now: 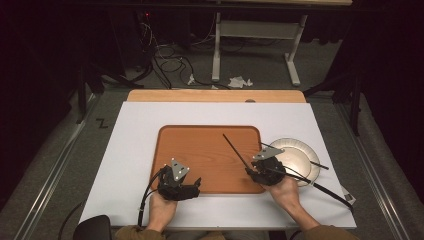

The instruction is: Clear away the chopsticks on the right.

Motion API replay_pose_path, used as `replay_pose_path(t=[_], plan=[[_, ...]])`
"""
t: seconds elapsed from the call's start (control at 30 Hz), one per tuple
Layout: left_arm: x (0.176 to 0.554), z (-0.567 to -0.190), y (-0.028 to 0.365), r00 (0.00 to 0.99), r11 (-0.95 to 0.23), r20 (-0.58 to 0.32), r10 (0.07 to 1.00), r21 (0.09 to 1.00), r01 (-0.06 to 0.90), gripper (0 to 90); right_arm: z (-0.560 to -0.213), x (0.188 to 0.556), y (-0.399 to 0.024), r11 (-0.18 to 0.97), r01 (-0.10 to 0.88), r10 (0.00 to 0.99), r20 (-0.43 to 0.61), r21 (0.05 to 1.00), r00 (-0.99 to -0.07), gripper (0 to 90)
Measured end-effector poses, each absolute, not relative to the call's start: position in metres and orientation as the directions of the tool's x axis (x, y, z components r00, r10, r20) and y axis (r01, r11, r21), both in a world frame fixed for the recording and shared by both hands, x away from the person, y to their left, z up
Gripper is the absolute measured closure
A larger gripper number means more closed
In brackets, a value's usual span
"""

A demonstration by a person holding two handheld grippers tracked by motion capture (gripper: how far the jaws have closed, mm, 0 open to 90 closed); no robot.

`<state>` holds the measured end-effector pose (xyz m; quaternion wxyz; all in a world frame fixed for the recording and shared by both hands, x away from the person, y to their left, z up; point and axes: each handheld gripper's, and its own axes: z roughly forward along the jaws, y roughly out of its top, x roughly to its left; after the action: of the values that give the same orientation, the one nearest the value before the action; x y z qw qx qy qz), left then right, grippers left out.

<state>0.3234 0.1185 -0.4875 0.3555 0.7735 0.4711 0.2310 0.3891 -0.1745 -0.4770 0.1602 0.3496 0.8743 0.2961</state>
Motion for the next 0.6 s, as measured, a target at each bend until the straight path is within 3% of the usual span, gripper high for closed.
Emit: replay_pose_path(t=[0.6], plan=[[0.335,-0.488,0.104,0.502,-0.352,0.042,0.864,0.764,0.54,16.5,-0.455,0.362,-0.188,0.583,0.434,0.626,-0.039,0.686,-0.779,61.5]])
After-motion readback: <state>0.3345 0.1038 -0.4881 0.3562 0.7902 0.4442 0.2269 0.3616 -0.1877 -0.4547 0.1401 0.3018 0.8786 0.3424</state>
